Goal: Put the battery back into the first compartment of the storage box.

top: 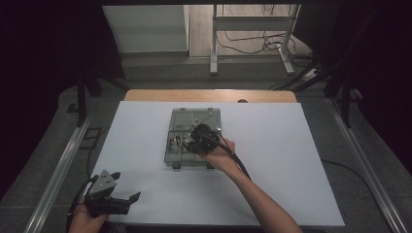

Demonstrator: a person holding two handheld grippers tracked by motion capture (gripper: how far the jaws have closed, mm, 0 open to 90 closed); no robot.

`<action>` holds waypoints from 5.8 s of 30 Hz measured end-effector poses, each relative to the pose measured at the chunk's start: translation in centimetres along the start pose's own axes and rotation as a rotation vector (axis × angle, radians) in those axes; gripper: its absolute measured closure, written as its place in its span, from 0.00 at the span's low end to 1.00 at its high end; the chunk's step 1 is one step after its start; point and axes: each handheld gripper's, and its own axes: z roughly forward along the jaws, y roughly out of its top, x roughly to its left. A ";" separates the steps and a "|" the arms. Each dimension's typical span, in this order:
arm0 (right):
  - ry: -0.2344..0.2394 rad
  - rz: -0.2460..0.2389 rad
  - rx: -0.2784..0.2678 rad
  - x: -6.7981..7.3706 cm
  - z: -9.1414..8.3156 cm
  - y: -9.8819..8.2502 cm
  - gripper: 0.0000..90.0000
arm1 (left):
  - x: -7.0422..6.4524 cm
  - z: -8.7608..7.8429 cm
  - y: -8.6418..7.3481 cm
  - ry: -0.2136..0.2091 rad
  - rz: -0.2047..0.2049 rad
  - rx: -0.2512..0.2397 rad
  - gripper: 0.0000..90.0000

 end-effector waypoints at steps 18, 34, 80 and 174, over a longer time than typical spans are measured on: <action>-0.051 0.027 0.020 -0.8 4.4 4.3 0.85 | 0.0 -0.1 -0.1 -0.009 -0.003 -0.009 0.03; -0.069 0.020 0.034 -0.8 4.1 4.3 0.63 | -0.1 0.0 0.0 -0.005 0.007 -0.006 0.03; -0.040 -0.056 -0.013 1.1 -0.7 -2.9 0.37 | -0.1 0.0 0.0 0.001 0.018 0.001 0.03; -0.184 0.025 -0.091 2.6 -12.3 -16.4 0.02 | -0.4 0.2 0.2 0.014 0.021 0.012 0.03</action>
